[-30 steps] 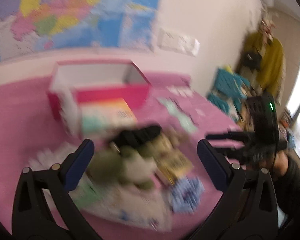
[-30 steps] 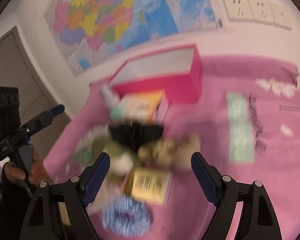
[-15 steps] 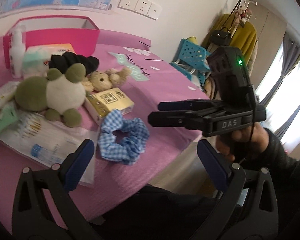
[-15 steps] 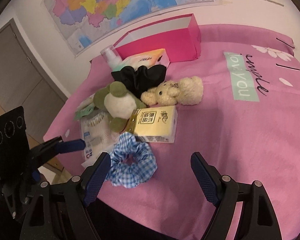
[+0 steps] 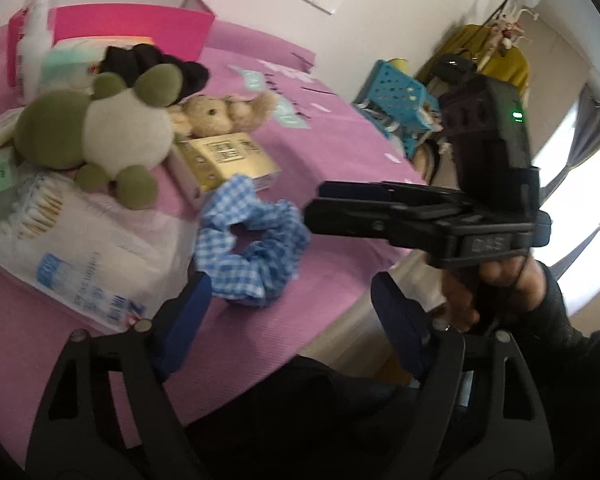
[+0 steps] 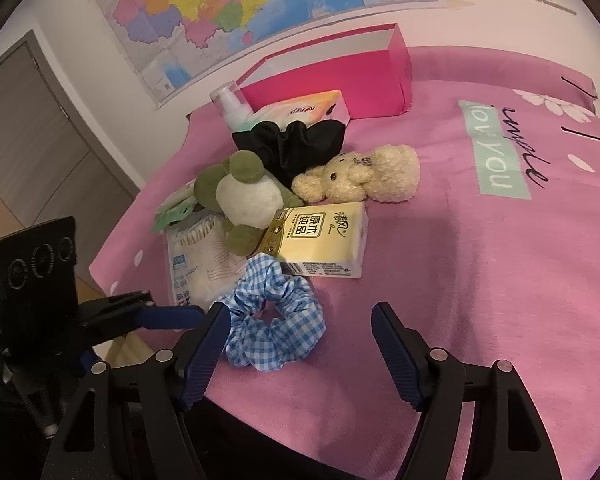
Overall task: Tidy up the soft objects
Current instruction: 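Grasp the blue gingham scrunchie with the left tool, then carry the gingham scrunchie into the pink box and release it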
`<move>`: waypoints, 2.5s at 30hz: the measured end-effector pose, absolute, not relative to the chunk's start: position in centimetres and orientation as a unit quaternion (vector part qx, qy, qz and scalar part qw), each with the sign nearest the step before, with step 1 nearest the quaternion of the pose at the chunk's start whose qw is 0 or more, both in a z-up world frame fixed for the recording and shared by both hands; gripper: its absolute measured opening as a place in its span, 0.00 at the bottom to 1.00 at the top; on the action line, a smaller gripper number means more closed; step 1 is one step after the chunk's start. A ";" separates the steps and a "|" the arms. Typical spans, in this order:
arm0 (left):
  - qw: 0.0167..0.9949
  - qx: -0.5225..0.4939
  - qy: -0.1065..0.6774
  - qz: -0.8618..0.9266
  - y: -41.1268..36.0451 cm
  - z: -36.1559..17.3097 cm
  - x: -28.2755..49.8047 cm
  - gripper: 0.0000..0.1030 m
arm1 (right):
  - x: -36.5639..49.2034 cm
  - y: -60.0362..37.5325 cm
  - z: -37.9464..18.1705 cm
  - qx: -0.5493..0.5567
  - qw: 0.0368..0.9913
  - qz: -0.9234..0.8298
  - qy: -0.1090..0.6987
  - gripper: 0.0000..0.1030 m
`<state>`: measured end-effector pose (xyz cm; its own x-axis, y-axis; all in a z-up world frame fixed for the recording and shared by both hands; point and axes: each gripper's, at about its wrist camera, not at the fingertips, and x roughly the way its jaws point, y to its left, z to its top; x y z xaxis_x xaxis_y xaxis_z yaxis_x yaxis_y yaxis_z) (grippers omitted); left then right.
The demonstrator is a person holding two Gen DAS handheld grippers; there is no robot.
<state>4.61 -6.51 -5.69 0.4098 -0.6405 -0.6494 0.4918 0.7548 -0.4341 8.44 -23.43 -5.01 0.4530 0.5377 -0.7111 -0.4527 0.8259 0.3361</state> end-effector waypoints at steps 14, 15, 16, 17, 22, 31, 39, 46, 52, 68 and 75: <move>0.849 -0.044 0.442 -0.287 -7.2 -6.4 6.1 0.39 | 8.7 -21.9 -6.2 0.034 0.841 0.300 0.448 0.52; 0.846 -0.040 0.450 -0.285 -7.4 -6.8 6.2 0.36 | 8.7 -21.7 -6.3 0.032 0.840 0.301 0.450 0.51; 0.848 -0.038 0.446 -0.285 -7.4 -6.8 6.1 0.36 | 8.7 -21.5 -6.4 0.029 0.839 0.302 0.451 0.48; 0.847 -0.037 0.446 -0.287 -7.5 -6.8 6.1 0.36 | 8.6 -21.2 -6.5 0.025 0.838 0.303 0.453 0.45; 0.847 -0.040 0.447 -0.284 -7.2 -6.8 6.2 0.29 | 8.9 -20.8 -7.1 0.018 0.834 0.304 0.460 0.24; 0.852 -0.034 0.433 -0.293 -7.3 -5.6 5.7 0.19 | 8.8 -21.3 -6.6 0.026 0.839 0.307 0.449 0.09; 0.880 -0.030 0.378 -0.288 -6.2 -1.3 6.6 0.19 | 8.8 -21.6 -3.4 0.028 0.855 0.321 0.407 0.09; 0.898 -0.017 0.342 -0.275 -5.5 1.8 9.3 0.19 | 10.7 -21.0 0.4 0.025 0.871 0.333 0.361 0.09; 0.912 -0.009 0.313 -0.265 -4.9 4.9 12.8 0.19 | 13.7 -19.8 3.4 0.011 0.881 0.337 0.333 0.09; 0.934 0.004 0.292 -0.206 -2.9 8.8 26.0 0.19 | 28.8 -16.1 8.2 -0.011 0.888 0.313 0.336 0.09; 0.934 0.002 0.322 -0.157 -0.5 7.3 30.6 0.19 | 35.0 -12.5 6.4 -0.017 0.871 0.314 0.377 0.09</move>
<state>30.61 -0.54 7.30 0.7429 -0.2918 -0.6025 0.2946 0.9507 -0.0972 35.02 -12.51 6.35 0.5190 0.5338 -0.6676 -0.5590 0.8028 0.2073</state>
